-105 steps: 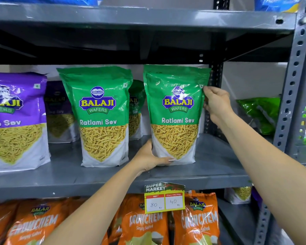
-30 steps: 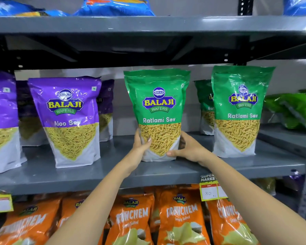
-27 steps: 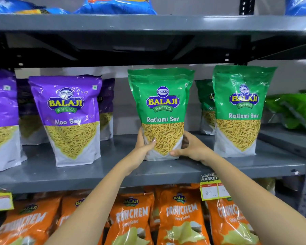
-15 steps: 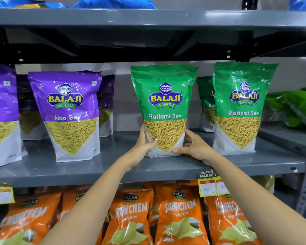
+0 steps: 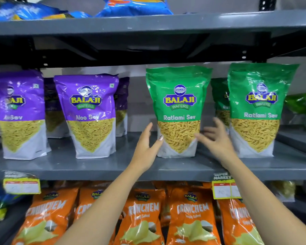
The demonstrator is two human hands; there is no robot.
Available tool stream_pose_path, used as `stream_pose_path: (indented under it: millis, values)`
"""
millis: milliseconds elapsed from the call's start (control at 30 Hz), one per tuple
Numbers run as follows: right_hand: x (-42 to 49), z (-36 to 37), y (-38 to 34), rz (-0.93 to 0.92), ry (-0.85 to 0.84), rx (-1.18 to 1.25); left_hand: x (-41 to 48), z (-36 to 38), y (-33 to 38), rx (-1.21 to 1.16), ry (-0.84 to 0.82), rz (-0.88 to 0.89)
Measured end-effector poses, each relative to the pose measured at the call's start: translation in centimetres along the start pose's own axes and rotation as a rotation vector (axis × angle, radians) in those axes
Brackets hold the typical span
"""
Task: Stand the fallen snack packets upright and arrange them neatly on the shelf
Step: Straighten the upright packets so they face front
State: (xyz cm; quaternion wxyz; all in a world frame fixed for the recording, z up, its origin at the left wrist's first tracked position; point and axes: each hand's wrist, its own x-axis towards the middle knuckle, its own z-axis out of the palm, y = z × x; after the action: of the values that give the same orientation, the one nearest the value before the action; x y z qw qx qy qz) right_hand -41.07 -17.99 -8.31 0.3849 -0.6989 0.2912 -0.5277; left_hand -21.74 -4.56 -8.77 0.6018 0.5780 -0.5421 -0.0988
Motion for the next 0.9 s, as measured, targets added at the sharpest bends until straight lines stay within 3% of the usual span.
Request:
stream_pose_path:
  millis: [67,133,200,300,400,500,600,700,900]
  values:
    - [-1.3,0.7,-1.9,-0.210,0.317,0.097,-1.5,-2.3,0.4,-0.016,0.209,0.182]
    - [-2.6,3.0,-4.4,-0.391,0.442,0.126,-2.6,-5.9,0.8,0.029,0.442,0.362]
    - [-3.5,7.6,-6.4,-0.454,0.351,0.109,-2.6,-10.4,0.1,0.071,0.642,0.447]
    - [-4.7,16.1,-8.6,-0.453,0.044,0.004,-1.4,-17.1,-1.7,0.092,0.780,0.328]
    - [-4.3,22.5,-8.7,-0.146,-0.327,-0.117,-0.3,-20.8,-4.3,0.059,0.645,0.058]
    - [-3.6,25.9,-7.6,0.116,-0.516,-0.147,-0.5,-22.0,-6.0,0.064,0.347,-0.251]
    - [-3.7,26.9,-6.5,0.096,-0.495,-0.198,-1.9,-21.7,-5.4,0.254,0.098,-0.338]
    - [-3.8,26.5,-6.2,0.096,-0.453,-0.208,-2.9,-21.2,-4.5,0.423,0.051,-0.348]
    - [-4.4,25.0,-5.9,0.097,-0.401,-0.245,-3.2,-21.1,-4.3,0.490,-0.030,-0.289]
